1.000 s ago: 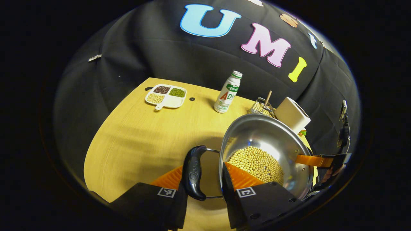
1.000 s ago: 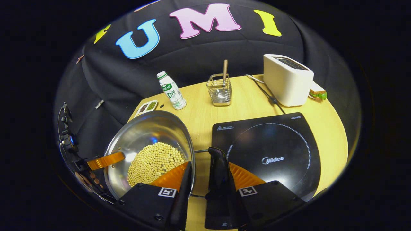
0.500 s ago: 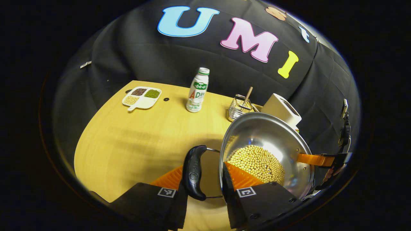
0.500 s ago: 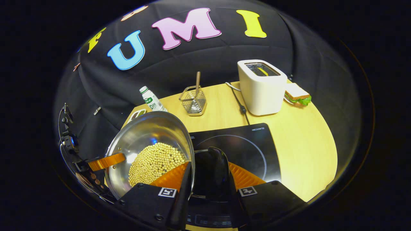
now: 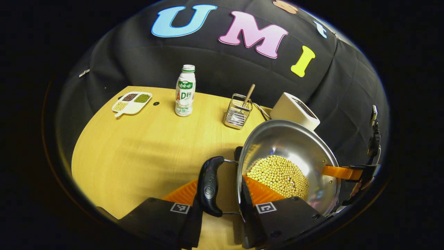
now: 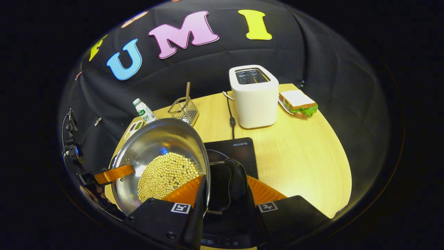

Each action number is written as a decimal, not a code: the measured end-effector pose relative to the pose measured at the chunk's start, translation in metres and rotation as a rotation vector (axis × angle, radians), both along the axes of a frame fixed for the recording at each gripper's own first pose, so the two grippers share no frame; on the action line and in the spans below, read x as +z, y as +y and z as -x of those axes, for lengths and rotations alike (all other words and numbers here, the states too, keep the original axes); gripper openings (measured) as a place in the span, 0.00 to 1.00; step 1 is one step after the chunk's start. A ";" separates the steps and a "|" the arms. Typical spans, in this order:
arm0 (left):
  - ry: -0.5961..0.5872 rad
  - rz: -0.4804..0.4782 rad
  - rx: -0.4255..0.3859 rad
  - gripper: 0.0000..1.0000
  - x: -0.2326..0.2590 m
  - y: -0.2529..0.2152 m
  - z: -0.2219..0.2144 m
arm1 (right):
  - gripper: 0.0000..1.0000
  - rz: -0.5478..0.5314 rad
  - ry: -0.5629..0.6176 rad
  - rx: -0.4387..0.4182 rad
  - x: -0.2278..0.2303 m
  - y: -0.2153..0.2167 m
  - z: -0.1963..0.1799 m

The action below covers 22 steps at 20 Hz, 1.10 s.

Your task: First push the handle of the pot to place it horizontally, then grasp the pot with both hands and set it on the induction cooktop.

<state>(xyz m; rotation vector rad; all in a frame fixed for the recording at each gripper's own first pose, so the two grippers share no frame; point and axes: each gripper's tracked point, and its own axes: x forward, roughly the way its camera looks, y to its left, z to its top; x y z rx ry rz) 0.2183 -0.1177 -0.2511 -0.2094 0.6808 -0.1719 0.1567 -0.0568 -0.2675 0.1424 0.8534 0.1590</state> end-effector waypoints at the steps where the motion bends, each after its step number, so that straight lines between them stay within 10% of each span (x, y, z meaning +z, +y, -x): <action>1: -0.005 0.000 0.000 0.54 -0.001 -0.006 -0.002 | 0.55 0.001 0.003 -0.002 -0.002 -0.007 -0.002; 22: -0.005 -0.022 0.014 0.59 -0.035 -0.046 -0.029 | 0.57 -0.042 0.026 -0.035 -0.034 -0.046 -0.030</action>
